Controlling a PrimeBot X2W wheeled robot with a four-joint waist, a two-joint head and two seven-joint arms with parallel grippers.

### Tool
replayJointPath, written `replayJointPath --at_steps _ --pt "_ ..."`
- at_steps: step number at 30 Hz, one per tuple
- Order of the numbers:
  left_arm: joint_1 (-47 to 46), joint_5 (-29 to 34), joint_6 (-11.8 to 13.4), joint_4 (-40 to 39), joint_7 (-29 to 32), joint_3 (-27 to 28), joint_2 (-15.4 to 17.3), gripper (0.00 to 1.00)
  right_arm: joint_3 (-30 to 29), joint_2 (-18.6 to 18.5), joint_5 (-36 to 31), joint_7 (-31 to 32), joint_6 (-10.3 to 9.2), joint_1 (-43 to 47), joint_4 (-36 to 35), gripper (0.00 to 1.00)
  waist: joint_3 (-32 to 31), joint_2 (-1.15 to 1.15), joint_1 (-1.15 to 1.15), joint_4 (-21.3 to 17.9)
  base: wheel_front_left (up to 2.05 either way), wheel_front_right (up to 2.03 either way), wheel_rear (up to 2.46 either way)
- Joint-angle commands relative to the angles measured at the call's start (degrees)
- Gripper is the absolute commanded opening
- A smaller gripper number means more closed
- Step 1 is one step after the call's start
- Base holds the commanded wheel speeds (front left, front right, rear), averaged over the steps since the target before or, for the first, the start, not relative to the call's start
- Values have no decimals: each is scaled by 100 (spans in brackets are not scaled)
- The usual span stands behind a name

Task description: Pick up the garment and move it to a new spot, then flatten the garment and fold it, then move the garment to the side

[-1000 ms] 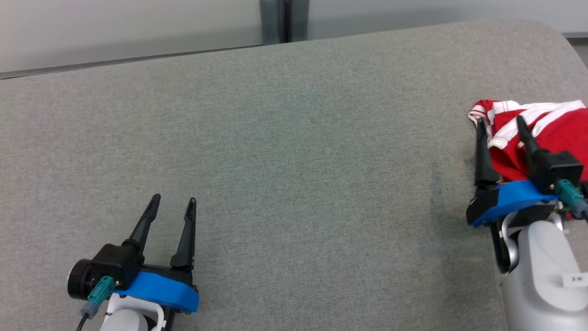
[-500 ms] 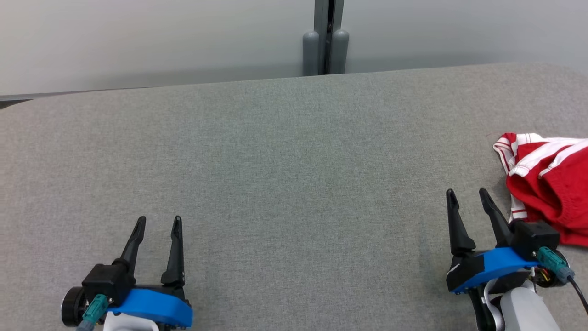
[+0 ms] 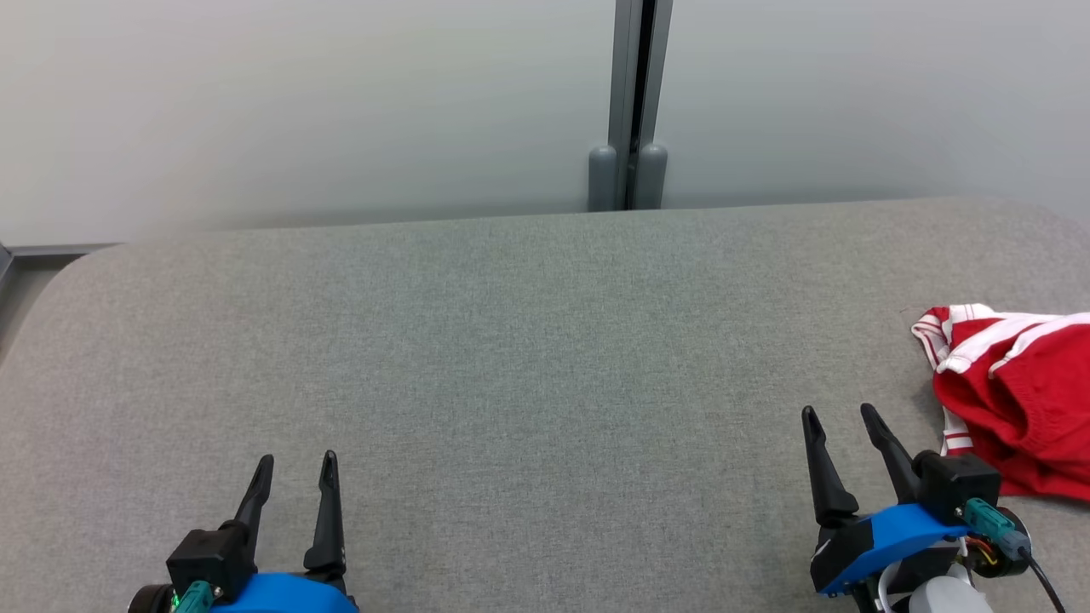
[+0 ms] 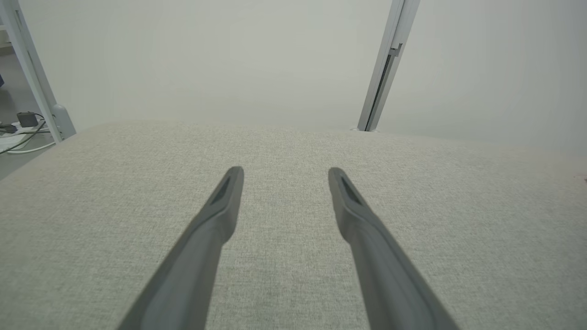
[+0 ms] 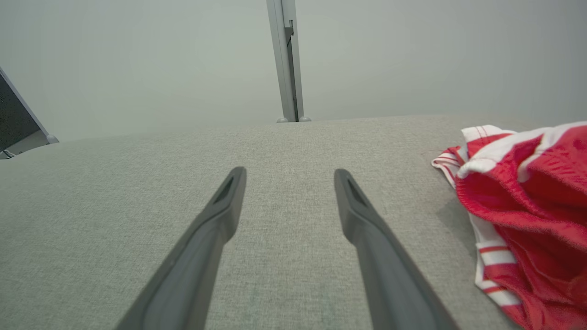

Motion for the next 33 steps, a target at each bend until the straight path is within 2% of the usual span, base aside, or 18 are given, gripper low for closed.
replayJointPath --at_steps 1,19,20,24,33 --pt "28 27 -6 45 -12 54 -27 100 -6 -23 -36 -25 0 100 44 100 -66 0 1 -17 0 0 0" --pt "160 -196 -7 159 -12 -92 -104 100 64 -22 75 -26 0 124 203 100 -309 0 1 76 0 0 0" --pt "131 -219 0 172 1 -97 -104 0 60 -1 74 0 0 55 197 0 -310 0 1 76 0 0 0" --pt "261 -242 0 357 36 -81 -133 0 46 24 112 44 0 164 380 0 -312 0 1 77 0 0 0" --pt "175 -1181 0 232 301 46 -135 0 -61 20 1103 331 0 177 205 0 -302 0 1 71 0 0 0"
